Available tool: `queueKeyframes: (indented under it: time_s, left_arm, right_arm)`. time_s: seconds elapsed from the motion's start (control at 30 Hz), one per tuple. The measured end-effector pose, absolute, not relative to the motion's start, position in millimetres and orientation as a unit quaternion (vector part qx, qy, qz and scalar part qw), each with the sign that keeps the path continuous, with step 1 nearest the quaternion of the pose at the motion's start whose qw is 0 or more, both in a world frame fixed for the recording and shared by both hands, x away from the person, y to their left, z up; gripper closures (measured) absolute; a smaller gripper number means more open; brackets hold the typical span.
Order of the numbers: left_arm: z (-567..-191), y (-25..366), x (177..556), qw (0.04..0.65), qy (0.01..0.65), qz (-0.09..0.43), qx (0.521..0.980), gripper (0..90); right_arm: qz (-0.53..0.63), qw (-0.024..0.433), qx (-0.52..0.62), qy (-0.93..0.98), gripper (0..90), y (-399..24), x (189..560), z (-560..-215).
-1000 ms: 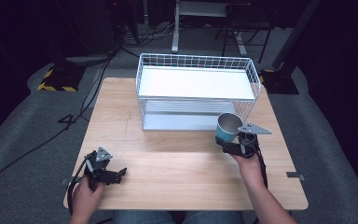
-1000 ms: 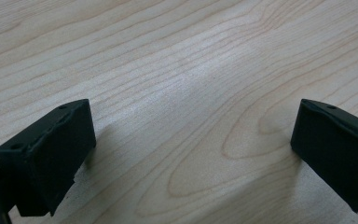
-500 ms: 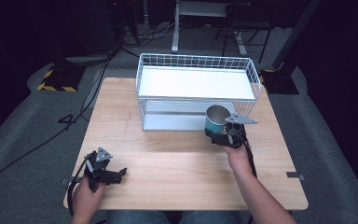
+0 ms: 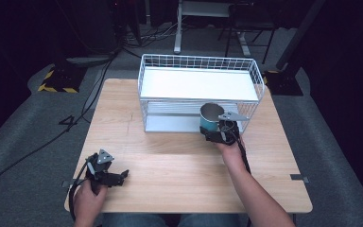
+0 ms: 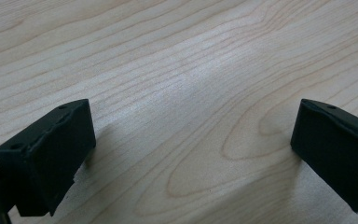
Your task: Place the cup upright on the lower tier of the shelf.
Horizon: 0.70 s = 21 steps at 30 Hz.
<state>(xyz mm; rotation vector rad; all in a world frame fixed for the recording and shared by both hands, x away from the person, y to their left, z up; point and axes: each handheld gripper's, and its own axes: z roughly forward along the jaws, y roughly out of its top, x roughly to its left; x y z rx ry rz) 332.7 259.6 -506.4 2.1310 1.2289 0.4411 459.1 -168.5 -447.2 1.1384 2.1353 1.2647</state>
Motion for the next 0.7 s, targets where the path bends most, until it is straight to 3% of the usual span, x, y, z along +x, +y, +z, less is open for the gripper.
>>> queueKeyframes:
  time_s: [0.7]
  left_arm:
    - [-506.4, 259.6, 332.7, 0.316, 0.467, 0.167, 0.809, 0.2]
  right_arm:
    - [0.451, 0.224, 0.406, 0.763, 22.9, -137.5, 495.8, -462.2]
